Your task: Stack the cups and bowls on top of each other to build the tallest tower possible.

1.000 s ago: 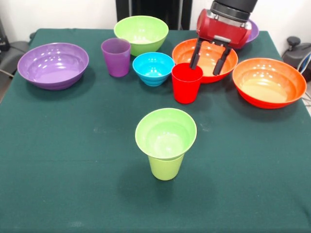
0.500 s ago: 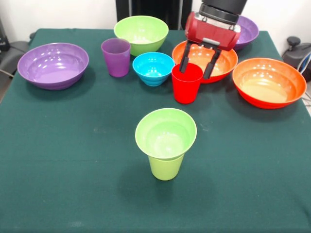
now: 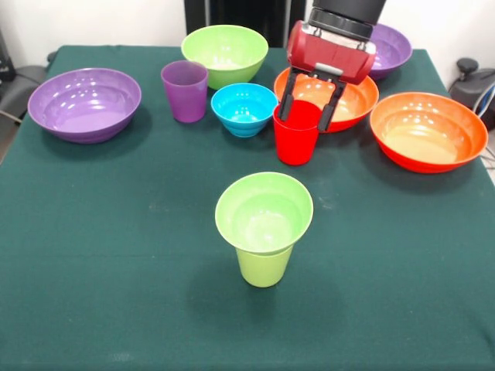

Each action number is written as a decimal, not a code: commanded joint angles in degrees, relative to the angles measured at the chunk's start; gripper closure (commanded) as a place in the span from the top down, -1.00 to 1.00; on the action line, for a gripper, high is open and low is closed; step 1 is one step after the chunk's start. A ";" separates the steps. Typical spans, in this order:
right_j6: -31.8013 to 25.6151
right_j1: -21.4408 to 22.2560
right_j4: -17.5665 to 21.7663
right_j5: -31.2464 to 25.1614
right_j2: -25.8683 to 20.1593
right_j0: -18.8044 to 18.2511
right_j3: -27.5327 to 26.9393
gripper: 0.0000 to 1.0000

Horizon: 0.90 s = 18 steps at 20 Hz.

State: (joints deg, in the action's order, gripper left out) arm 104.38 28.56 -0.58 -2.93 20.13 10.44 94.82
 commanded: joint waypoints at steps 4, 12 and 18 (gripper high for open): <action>8.36 -2.32 1.32 1.86 -6.61 0.45 3.76 1.00; 9.88 -2.92 -0.56 2.20 -6.33 1.53 3.60 1.00; 9.32 -2.51 -0.11 1.89 -7.63 0.12 4.16 1.00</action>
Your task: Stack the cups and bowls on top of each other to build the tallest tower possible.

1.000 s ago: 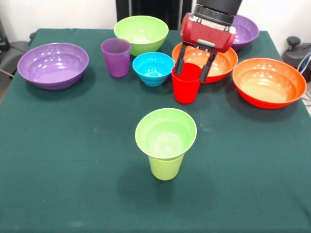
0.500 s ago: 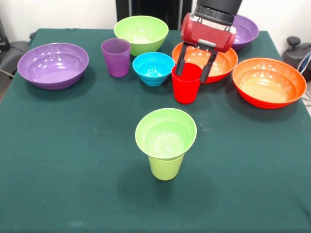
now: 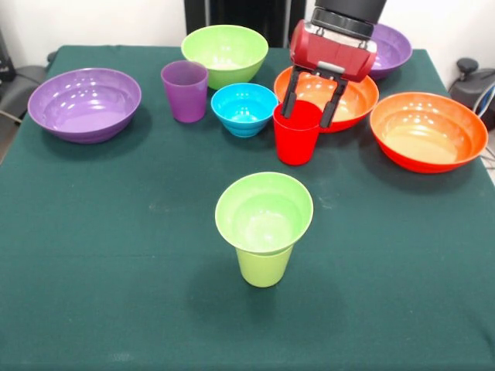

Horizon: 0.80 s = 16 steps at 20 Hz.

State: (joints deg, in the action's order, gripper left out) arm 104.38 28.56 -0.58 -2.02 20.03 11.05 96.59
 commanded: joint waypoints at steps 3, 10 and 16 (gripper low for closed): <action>10.08 -3.28 -0.77 1.68 -6.89 0.23 2.01 1.00; 12.83 -5.75 -3.75 4.12 -4.47 3.45 1.10 1.00; 12.79 -6.25 -4.69 5.56 -4.22 3.87 1.77 1.00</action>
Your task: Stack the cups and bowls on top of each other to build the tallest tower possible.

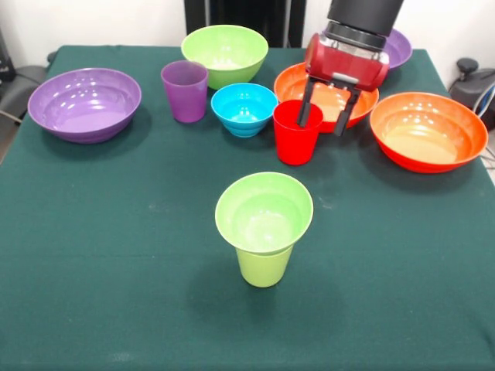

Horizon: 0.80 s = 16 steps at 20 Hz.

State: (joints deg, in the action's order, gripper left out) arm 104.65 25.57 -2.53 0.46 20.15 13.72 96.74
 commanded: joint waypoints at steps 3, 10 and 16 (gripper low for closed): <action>12.87 -3.47 -3.19 3.90 -4.46 1.35 1.92 1.00; 13.56 -4.05 -3.92 5.07 -4.18 1.93 2.41 1.00; 12.53 -2.88 -1.11 5.43 -5.65 -0.41 3.58 1.00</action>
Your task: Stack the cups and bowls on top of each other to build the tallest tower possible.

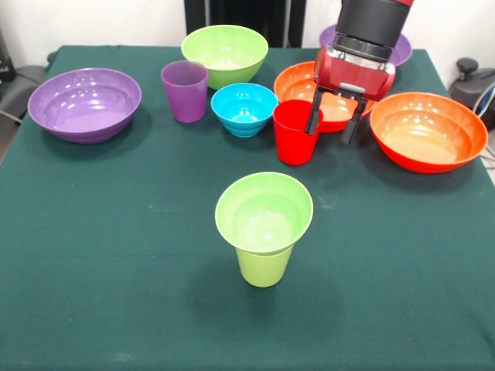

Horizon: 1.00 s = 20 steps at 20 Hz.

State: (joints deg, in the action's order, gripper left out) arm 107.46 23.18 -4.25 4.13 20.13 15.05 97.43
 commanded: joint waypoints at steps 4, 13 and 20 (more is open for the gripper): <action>9.34 0.24 1.84 1.98 -6.22 -2.61 3.64 1.00; 9.77 0.75 0.54 0.36 -5.29 -0.99 4.12 1.00; 10.89 1.61 -0.22 -0.13 -5.02 -0.02 5.81 1.00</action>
State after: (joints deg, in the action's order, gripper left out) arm 107.88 24.33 -4.25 4.11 20.14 14.12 98.73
